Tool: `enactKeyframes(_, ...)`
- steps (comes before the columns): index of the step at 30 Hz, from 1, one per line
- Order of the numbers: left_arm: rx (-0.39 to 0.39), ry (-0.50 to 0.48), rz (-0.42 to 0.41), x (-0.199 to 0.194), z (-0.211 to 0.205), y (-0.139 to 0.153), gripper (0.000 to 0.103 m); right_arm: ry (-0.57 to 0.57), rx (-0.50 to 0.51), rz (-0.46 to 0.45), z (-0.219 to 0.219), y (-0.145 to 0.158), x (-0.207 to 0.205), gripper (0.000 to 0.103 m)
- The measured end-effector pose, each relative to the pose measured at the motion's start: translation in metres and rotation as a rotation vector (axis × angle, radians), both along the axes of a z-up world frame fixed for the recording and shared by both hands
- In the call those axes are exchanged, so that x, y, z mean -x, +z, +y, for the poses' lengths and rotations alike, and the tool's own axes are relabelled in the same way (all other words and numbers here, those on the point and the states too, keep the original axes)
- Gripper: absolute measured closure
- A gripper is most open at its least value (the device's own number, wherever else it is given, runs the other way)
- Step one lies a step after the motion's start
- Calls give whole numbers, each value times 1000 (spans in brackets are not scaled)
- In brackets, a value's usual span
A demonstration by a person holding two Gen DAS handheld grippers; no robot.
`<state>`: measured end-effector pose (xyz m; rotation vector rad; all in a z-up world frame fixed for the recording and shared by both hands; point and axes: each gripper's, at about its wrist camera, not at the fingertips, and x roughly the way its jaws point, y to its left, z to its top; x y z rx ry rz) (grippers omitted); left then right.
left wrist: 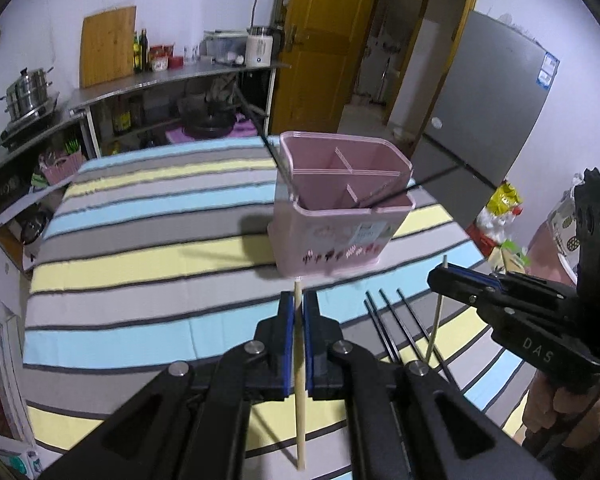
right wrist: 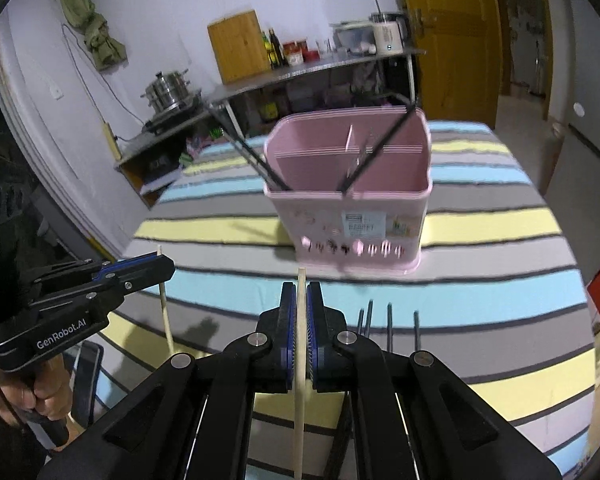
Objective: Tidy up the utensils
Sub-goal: 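Lift both wooden chopsticks and carry them over the pink basket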
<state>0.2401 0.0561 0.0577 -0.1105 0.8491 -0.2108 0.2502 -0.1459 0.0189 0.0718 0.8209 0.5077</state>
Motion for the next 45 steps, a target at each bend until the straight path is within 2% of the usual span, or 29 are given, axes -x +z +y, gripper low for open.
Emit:
enactKeyframes(7, 11, 2, -40, 7, 0, 12, 98, -7, -25, -61, -5, 24, 12, 98)
enactKeyframes(18, -2, -10, -60, 46, -1, 18, 98, 8, 0, -64, -14, 26, 35, 98)
enactKeyframes(31, -13, 2, -24, 77, -1, 22, 98, 18, 28, -65, -26, 27, 67, 98)
enactKeyframes(37, 2, 16, -36, 75, -1, 25, 98, -1, 1, -107, -31, 38, 72, 98)
enactKeyframes(45, 55, 30, -101, 61, 0, 47, 98, -40, -41, -174, -37, 57, 68, 98)
